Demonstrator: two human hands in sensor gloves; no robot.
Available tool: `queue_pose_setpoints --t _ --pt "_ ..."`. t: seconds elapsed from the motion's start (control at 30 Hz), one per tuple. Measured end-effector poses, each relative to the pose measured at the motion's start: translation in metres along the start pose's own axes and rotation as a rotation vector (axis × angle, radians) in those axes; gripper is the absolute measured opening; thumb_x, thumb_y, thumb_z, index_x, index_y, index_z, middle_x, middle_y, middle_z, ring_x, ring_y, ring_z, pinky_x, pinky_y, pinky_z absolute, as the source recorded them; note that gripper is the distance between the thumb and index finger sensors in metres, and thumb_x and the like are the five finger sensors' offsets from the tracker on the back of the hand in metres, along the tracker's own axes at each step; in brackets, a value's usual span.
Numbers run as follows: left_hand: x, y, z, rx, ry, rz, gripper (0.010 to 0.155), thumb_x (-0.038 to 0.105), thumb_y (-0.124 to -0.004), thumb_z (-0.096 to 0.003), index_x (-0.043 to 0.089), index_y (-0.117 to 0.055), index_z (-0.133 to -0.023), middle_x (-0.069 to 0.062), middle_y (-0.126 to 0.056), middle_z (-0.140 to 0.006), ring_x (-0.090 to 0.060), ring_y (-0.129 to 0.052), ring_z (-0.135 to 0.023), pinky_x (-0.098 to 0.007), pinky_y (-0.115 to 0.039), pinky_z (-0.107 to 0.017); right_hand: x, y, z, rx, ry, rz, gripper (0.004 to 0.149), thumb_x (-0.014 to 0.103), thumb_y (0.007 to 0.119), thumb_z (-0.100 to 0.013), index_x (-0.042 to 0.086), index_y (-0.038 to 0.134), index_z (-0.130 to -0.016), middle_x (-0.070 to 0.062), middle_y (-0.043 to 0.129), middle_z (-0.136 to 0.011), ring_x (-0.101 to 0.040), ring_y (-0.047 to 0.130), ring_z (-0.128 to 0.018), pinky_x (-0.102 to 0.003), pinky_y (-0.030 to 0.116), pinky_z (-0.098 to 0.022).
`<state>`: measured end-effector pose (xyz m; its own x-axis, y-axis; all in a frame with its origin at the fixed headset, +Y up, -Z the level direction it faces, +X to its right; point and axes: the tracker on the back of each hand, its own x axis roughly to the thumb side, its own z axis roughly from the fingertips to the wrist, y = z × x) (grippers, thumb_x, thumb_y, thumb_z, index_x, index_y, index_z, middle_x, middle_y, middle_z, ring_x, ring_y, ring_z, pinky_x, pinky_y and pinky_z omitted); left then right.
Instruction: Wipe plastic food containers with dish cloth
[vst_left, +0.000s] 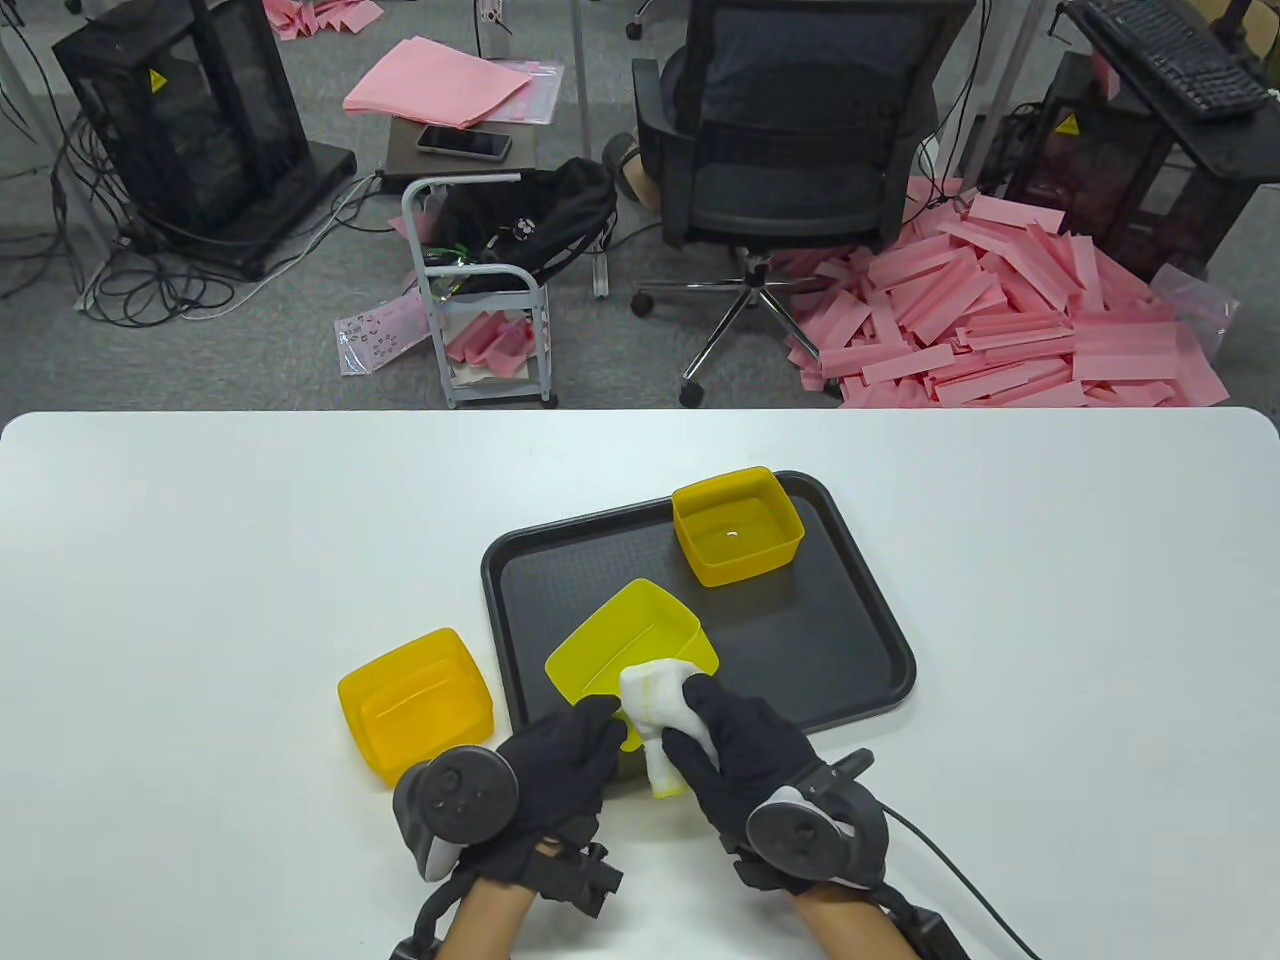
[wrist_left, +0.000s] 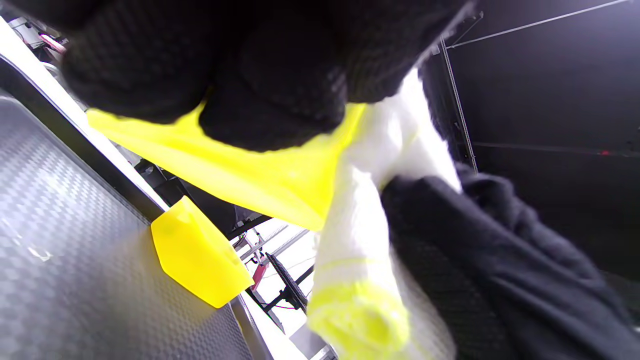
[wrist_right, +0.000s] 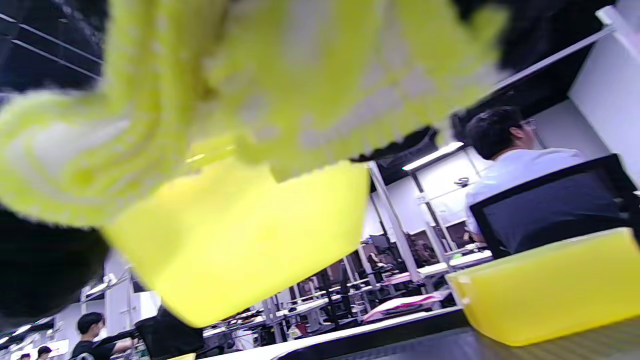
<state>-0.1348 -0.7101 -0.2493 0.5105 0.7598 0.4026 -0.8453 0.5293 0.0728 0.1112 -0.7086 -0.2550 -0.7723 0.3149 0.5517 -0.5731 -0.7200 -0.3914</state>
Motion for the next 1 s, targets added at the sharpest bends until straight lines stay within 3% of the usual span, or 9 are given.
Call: queue_pose_setpoints --t 0.3,0.43,0.73,1.0 --pt "0.002 0.000 0.001 0.011 -0.032 -0.081 0.042 0.044 -0.085 -0.0452 0.019 -0.093 -0.079 -0.001 -0.105 -0.039 -0.028 -0.100 -0.035 -0.045 -0.084 -0.030 -0.050 -0.024 0.003 -0.043 0.251 -0.102 0.059 0.051 0.071 -0.057 0.017 0.054 -0.101 -0.002 0.088 -0.076 -0.030 0.098 -0.047 -0.037 0.089 -0.027" --pt "0.001 0.011 0.000 0.014 -0.030 -0.128 0.041 0.044 -0.088 -0.0439 0.023 -0.096 -0.078 -0.004 -0.104 -0.043 -0.030 -0.099 -0.039 -0.046 -0.083 -0.033 -0.065 -0.028 0.005 -0.045 0.340 -0.124 0.058 0.050 0.071 -0.057 0.016 0.054 -0.102 -0.003 0.087 -0.077 -0.031 0.097 -0.048 -0.038 0.088 -0.027" --pt "-0.005 0.086 0.007 0.057 0.017 -0.225 0.040 0.042 -0.089 -0.0435 0.025 -0.097 -0.079 -0.008 -0.101 -0.051 -0.034 -0.095 -0.047 -0.049 -0.079 -0.038 -0.074 -0.027 0.005 -0.031 0.372 -0.140 0.058 0.049 0.071 -0.057 0.016 0.054 -0.102 -0.003 0.087 -0.079 -0.031 0.097 -0.049 -0.038 0.088 -0.028" --pt "-0.033 0.148 0.030 0.082 0.110 -0.352 0.040 0.041 -0.089 -0.0432 0.026 -0.097 -0.079 -0.009 -0.101 -0.055 -0.035 -0.094 -0.050 -0.049 -0.078 -0.039 -0.075 -0.026 0.005 -0.020 0.378 -0.134 0.057 0.049 0.071 -0.057 0.016 0.055 -0.101 -0.003 0.087 -0.079 -0.032 0.097 -0.049 -0.039 0.088 -0.028"
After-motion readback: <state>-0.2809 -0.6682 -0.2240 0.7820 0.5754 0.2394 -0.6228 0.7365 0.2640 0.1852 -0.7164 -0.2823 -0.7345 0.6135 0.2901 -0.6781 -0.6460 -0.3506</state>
